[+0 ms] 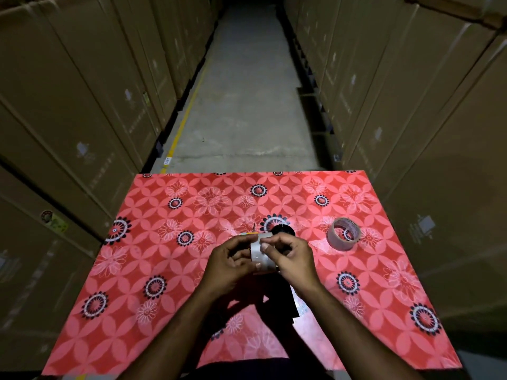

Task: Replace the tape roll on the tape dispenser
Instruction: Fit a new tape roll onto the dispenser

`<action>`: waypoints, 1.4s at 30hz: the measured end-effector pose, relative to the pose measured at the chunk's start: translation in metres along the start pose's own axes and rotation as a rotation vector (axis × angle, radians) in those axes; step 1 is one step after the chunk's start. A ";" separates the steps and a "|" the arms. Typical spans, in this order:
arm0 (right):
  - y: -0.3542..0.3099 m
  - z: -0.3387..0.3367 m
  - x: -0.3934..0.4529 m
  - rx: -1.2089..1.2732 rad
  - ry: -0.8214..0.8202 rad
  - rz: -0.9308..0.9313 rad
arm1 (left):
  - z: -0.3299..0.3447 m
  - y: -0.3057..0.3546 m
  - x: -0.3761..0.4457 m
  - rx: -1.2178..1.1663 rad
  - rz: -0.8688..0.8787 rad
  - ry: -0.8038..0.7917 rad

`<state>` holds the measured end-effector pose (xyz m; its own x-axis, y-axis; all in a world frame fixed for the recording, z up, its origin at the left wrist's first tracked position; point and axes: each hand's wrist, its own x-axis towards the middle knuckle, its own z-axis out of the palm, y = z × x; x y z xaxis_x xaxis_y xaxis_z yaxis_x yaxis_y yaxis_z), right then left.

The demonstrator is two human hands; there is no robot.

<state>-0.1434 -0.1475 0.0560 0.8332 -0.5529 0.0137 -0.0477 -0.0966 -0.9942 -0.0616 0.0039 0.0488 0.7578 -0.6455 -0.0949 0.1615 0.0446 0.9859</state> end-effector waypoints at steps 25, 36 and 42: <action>0.001 -0.007 0.004 0.157 -0.206 0.174 | 0.011 -0.007 0.005 0.500 0.308 0.217; 0.005 -0.014 0.003 0.158 -0.217 0.151 | -0.003 -0.008 0.008 0.490 0.333 0.094; 0.005 -0.010 0.003 0.137 -0.237 0.138 | 0.002 -0.009 0.010 0.717 0.435 0.261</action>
<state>-0.1462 -0.1579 0.0517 0.9300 -0.3432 -0.1318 -0.1082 0.0870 -0.9903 -0.0565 -0.0040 0.0393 0.7941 -0.4840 0.3675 -0.5452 -0.3001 0.7828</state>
